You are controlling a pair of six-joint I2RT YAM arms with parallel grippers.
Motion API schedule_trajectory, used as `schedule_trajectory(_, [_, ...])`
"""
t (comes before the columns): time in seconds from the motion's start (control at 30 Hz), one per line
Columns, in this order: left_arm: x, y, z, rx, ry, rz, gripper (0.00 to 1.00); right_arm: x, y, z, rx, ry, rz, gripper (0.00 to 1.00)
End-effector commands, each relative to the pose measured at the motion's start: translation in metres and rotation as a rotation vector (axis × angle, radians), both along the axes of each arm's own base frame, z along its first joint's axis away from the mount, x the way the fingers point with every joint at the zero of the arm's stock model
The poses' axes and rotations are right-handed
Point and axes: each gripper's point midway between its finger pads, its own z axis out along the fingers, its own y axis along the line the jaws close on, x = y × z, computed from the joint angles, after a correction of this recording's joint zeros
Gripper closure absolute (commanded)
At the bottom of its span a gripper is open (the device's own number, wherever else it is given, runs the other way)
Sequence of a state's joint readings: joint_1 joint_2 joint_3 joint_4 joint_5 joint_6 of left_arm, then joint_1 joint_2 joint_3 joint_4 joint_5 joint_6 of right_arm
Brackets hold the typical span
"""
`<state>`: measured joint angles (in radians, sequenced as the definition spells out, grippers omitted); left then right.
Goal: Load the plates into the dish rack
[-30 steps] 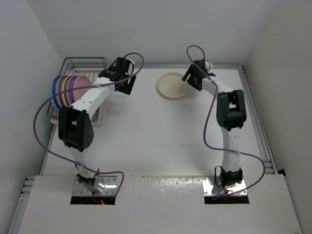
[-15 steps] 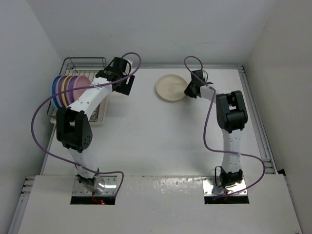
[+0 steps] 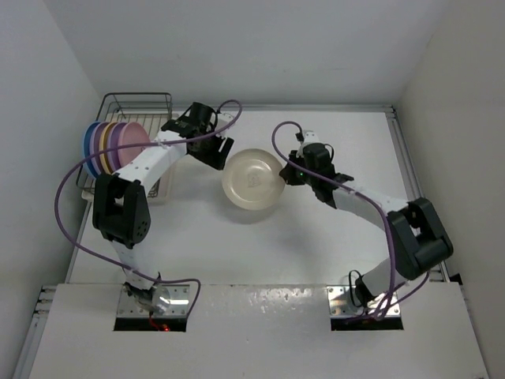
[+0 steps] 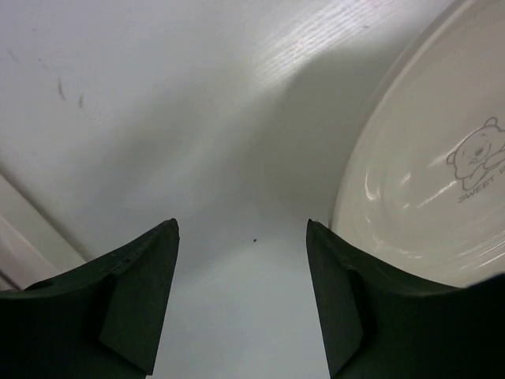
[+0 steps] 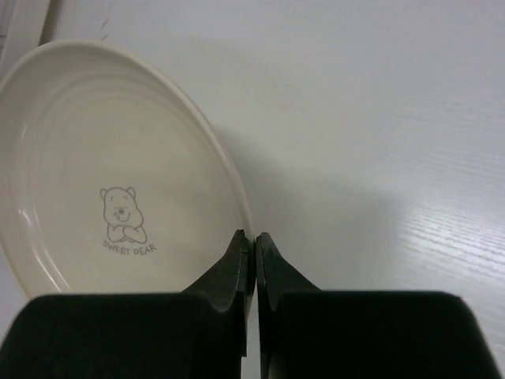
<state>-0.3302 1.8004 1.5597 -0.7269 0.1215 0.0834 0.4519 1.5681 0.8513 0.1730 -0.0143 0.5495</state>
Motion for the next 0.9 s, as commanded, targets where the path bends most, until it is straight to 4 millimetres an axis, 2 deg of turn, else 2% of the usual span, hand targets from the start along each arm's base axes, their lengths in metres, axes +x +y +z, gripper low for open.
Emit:
schedule_trajectory(0.0, [-0.02,-0.025,0.024,-0.122,-0.009,-0.121,0.31,-0.003,0.014,0.042,0.069,-0.178,0.077,1.0])
schedule_trajectory(0.03, [-0.021,-0.028,0.028,-0.137,-0.014,-0.13,0.32,-0.007,0.014,0.046,0.064,-0.19,0.083,1.0])
schedule_trajectory(0.07, [-0.025,-0.029,0.024,-0.142,-0.002,-0.15,0.32,-0.013,0.013,0.047,0.067,-0.188,0.079,1.0])
schedule_trajectory(0.13, [-0.038,-0.036,0.031,-0.191,0.01,-0.197,0.35,-0.022,0.015,0.053,0.059,-0.208,0.094,1.0])
schedule_trajectory(0.2, [-0.042,-0.04,0.039,-0.213,-0.006,-0.226,0.38,-0.026,0.014,0.053,0.058,-0.213,0.098,1.0])
schedule_trajectory(0.23, [-0.048,-0.044,0.043,-0.226,-0.007,-0.245,0.38,-0.028,0.013,0.06,0.06,-0.232,0.099,1.0])
schedule_trajectory(0.3, [-0.05,-0.045,0.05,-0.234,-0.025,-0.262,0.38,-0.033,0.011,0.054,0.033,-0.218,0.095,1.0])
schedule_trajectory(0.33, [-0.052,-0.045,0.058,-0.239,-0.045,-0.264,0.38,-0.031,0.005,0.055,0.018,-0.22,0.059,1.0])
schedule_trajectory(0.37, [-0.049,-0.042,0.064,-0.222,-0.072,-0.26,0.38,-0.034,-0.001,0.045,-0.03,-0.19,0.044,1.0])
schedule_trajectory(0.43, [-0.051,-0.041,0.076,-0.223,-0.102,-0.271,0.38,-0.033,-0.012,0.038,-0.072,-0.174,-0.001,1.0])
schedule_trajectory(0.47, [-0.049,-0.036,0.089,-0.223,-0.143,-0.272,0.38,-0.034,-0.018,0.032,-0.098,-0.152,-0.017,1.0])
schedule_trajectory(0.57, [-0.058,-0.038,0.096,-0.239,-0.146,-0.31,0.35,-0.035,-0.026,0.031,-0.127,-0.14,-0.035,1.0])
schedule_trajectory(0.7, [-0.068,-0.045,0.083,-0.223,-0.113,-0.328,0.32,-0.036,-0.012,0.044,-0.077,-0.183,0.015,1.0])
schedule_trajectory(0.73, [-0.072,-0.048,0.068,-0.216,-0.075,-0.336,0.3,-0.034,-0.009,0.053,-0.06,-0.211,0.021,1.0])
schedule_trajectory(0.77, [-0.074,-0.047,0.064,-0.213,-0.064,-0.335,0.3,-0.035,-0.005,0.056,-0.049,-0.22,0.032,1.0])
schedule_trajectory(0.87, [-0.069,-0.045,0.037,-0.186,-0.022,-0.318,0.3,-0.037,0.005,0.066,-0.018,-0.249,0.063,1.0])
